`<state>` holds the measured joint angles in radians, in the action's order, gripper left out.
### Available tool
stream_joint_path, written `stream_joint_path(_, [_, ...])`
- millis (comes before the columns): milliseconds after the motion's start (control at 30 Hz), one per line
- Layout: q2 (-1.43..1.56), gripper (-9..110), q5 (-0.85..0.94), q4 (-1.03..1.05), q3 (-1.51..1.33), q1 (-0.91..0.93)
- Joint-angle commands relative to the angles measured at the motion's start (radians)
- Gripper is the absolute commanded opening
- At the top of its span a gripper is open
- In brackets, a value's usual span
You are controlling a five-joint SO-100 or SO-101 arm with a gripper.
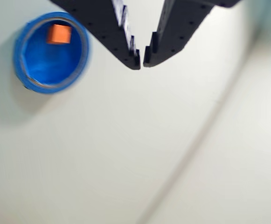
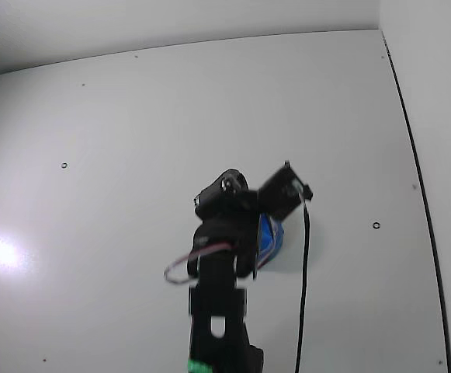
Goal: Grasp a block and put it in the bin.
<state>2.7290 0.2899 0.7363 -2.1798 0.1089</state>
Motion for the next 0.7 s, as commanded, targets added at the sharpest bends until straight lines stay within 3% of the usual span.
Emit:
stream_joint_path(0, [0.354,0,-0.003,-0.009,-0.069,0.002])
stream_joint_path(167, [0.675,0,-0.003,-0.008,-0.219,0.002])
stream_joint_path(467, [0.552,0,-0.028,-0.008,-0.523,-0.011])
stream_joint_path(667, [0.552,0,-0.204,-0.008,-0.811,-0.012])
